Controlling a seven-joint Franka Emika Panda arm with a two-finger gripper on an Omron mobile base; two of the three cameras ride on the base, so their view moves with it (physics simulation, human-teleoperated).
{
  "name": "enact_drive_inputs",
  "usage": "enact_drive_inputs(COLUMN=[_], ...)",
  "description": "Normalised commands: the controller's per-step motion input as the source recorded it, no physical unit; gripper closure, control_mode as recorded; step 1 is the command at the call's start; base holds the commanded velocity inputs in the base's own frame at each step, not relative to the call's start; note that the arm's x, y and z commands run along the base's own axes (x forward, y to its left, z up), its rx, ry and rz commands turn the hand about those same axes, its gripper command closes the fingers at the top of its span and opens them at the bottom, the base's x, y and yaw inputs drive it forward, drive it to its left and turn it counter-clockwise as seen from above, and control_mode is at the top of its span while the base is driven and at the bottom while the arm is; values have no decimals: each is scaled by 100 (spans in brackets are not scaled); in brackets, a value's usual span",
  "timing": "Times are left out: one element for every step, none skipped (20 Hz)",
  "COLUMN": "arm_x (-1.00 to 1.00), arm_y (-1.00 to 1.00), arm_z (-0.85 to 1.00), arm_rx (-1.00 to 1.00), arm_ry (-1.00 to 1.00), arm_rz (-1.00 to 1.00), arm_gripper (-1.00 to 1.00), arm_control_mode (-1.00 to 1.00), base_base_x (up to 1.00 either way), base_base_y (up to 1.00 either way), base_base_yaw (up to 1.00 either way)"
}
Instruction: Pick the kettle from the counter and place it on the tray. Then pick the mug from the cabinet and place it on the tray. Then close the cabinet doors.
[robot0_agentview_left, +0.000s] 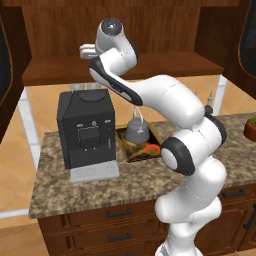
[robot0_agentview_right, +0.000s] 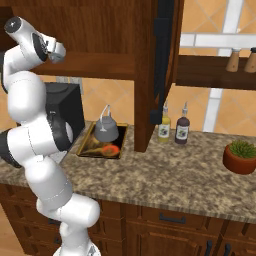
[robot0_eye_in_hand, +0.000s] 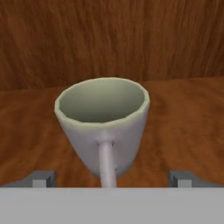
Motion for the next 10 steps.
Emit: enact_drive_inputs(arm_x=[24,24,17,15,12,13,13,8,1,0], arm_y=[0,0,0,0,0,0,0,2,5,6], arm_z=[-4,0,0,0,-2,-9,-8,-5,0,0], arm_rx=[0,0,0,0,0,0,0,0,0,0], arm_ry=[0,0,0,0,0,0,0,0,0,0], arm_rz=[0,0,0,0,0,0,0,0,0,-1], arm_gripper=[-100,-100,-100,-100,-100,-100,-100,-100,-100,-100], arm_control_mode=[-100,-100,-100,-100,-100,-100,-100,-100,-100,-100], base_base_x=[0,0,0,0,0,0,0,0,0,0], base_base_y=[0,0,0,0,0,0,0,0,0,0], base_base_yaw=[0,0,0,0,0,0,0,0,0,0])
